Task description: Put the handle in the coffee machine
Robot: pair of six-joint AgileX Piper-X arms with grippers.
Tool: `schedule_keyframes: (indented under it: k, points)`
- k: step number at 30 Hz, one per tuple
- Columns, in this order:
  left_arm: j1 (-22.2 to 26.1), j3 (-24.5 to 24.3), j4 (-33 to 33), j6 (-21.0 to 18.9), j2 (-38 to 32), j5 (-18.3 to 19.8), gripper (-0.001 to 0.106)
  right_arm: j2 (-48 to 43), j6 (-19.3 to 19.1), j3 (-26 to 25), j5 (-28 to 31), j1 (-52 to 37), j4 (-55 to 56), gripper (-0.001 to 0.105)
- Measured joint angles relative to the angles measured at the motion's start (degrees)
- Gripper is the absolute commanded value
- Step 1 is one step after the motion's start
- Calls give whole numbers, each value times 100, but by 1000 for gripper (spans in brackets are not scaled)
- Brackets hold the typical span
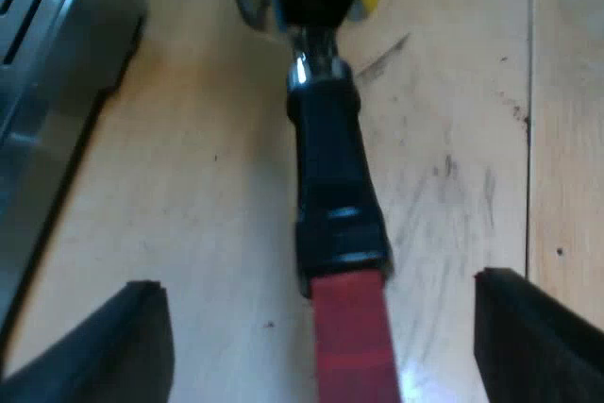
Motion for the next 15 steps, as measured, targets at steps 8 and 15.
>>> schedule_keyframes:
  k: [8, 15]
  points:
    - [0, 84, -40, 0, 0, 1, 70, 0, 33, -253, 0, 0, -2, 0]
    - [0, 401, -501, 10, 0, -3, 70, 0, 57, -343, -48, 0, -2, 0]
